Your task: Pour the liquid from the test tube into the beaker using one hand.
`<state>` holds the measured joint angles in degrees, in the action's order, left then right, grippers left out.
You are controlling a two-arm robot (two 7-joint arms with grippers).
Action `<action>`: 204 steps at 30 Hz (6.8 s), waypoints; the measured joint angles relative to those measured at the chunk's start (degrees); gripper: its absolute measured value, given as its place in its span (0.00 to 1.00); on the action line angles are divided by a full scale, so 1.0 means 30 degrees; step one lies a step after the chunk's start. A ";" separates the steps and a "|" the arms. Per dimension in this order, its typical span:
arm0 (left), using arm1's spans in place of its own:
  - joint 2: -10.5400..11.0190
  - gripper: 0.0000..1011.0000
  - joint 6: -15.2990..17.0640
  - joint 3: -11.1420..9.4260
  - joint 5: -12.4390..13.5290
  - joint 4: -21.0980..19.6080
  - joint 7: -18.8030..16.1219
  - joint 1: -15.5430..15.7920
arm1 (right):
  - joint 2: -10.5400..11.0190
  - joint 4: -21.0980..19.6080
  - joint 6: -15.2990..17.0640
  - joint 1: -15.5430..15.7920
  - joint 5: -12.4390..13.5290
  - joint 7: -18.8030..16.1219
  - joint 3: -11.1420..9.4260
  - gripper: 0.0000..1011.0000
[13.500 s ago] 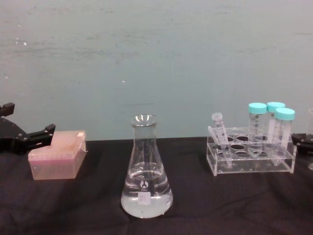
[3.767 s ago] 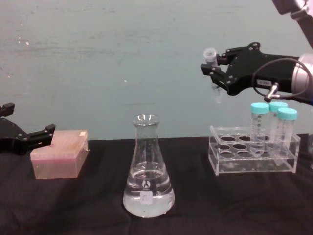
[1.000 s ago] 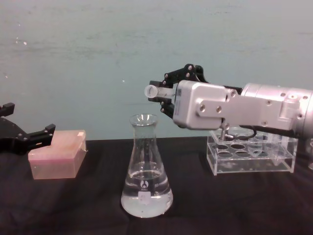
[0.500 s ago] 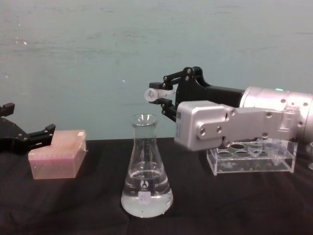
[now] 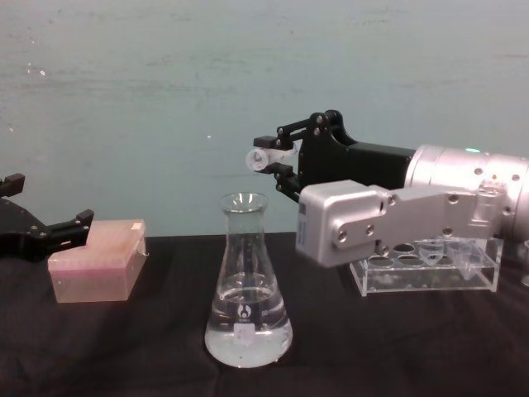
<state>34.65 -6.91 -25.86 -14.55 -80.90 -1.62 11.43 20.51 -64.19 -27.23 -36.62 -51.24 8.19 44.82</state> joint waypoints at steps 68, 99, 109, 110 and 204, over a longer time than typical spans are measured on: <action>-0.0001 0.99 0.0000 0.0000 0.0000 0.0000 0.0001 0.0000 | 0.0541 0.0476 0.0949 -0.1298 -0.2594 0.2159 0.1937 0.20; -0.0001 0.99 0.0000 0.0000 0.0001 0.0000 0.0001 0.0000 | -0.0259 -0.1836 0.4209 0.1046 1.3147 -0.9362 -0.4244 0.20; 0.0000 0.99 0.0000 0.0001 0.0000 0.0000 0.0002 0.0000 | -0.0307 -0.1641 0.7421 0.1087 1.7325 -1.1883 -0.6771 0.20; 0.0000 0.99 0.0000 0.0000 0.0001 0.0000 0.0001 -0.0001 | -0.0307 -0.1474 0.7939 0.1011 1.7927 -1.2261 -0.7027 0.20; 0.0000 0.99 0.0000 0.0000 0.0000 -0.0001 0.0001 -0.0001 | -0.1443 0.6423 0.8535 -0.2408 2.1114 -1.4999 -0.5338 0.79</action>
<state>34.65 -6.91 -25.86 -14.55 -80.90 -1.62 11.43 16.18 -44.92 -1.62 -43.85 12.10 -36.80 28.80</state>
